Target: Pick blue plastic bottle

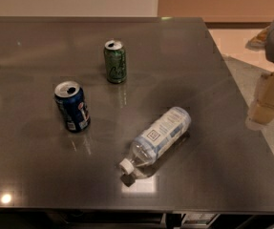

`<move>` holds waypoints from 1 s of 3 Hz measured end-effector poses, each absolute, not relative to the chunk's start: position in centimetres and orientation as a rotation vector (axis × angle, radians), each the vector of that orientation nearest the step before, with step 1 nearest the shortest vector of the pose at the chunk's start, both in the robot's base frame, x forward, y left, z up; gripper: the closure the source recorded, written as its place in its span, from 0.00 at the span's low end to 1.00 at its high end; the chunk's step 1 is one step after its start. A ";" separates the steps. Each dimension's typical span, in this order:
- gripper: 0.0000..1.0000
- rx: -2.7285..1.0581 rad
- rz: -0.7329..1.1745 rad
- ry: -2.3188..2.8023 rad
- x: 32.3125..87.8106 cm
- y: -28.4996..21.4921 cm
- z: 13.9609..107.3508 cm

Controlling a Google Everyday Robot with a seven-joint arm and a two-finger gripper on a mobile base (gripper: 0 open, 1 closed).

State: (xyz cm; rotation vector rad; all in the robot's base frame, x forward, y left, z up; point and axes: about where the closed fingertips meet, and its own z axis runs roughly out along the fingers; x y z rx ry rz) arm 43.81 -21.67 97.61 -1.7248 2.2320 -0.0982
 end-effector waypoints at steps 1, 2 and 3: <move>0.00 -1.728 -0.103 2.228 43.9 -21.6 97.7; 0.00 -1.843 -0.055 2.169 44.1 -19.7 96.3; 0.00 -1.984 0.003 2.072 44.6 -17.1 94.1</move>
Offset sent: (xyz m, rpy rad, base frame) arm 0.0061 0.0456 -0.0411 -0.0085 0.1105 0.2443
